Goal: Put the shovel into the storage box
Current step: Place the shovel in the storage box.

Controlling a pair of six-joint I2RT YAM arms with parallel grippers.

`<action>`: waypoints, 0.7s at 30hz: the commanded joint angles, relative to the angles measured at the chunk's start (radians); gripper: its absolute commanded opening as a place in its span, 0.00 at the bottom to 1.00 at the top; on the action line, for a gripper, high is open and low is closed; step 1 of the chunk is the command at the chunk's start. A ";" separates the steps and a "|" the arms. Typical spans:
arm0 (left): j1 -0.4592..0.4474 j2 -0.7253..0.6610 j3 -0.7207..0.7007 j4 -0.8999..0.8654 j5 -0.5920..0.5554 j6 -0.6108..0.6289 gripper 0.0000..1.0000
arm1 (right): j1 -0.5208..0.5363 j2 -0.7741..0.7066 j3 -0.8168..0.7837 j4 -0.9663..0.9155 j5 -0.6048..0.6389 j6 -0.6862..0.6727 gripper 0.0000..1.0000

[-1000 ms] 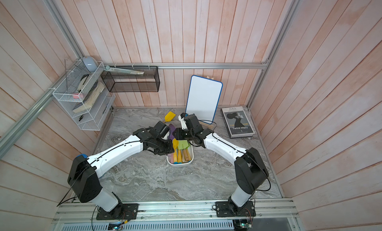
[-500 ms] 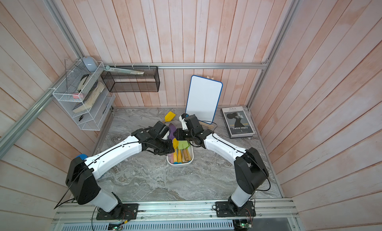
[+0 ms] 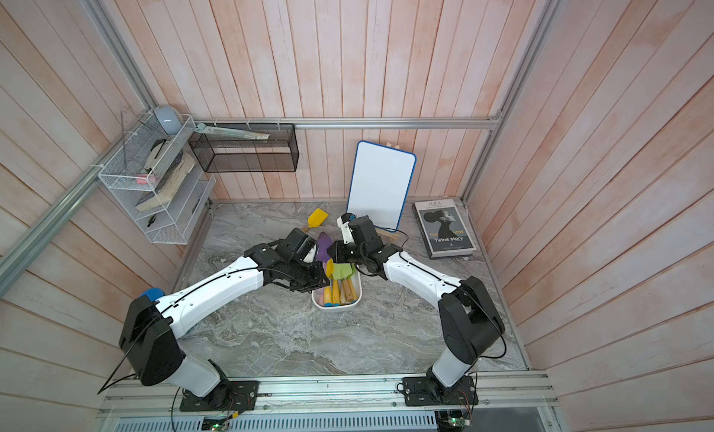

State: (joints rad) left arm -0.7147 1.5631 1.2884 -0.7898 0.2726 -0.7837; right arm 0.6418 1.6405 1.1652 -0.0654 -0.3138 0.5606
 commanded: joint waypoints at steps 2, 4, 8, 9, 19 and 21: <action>-0.004 -0.039 -0.018 0.034 0.017 -0.006 0.18 | -0.013 -0.028 -0.016 0.020 -0.008 -0.010 0.07; -0.005 -0.040 -0.021 0.037 0.018 -0.009 0.20 | -0.014 -0.027 -0.019 0.021 -0.012 -0.010 0.02; -0.004 -0.044 -0.024 0.043 0.020 -0.009 0.40 | -0.014 -0.030 -0.020 0.023 -0.018 -0.013 0.00; -0.004 -0.046 -0.024 0.046 0.019 -0.007 0.44 | -0.015 -0.031 -0.022 0.024 -0.020 -0.014 0.00; -0.004 -0.095 -0.059 0.093 0.013 0.007 0.62 | -0.032 -0.031 -0.024 0.042 -0.072 -0.021 0.00; -0.004 -0.102 -0.067 0.101 0.015 0.016 0.62 | -0.035 -0.030 -0.025 0.048 -0.083 -0.022 0.00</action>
State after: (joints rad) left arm -0.7174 1.4876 1.2404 -0.7227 0.2832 -0.7895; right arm 0.6144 1.6283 1.1488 -0.0441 -0.3611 0.5529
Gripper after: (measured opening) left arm 0.615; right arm 0.066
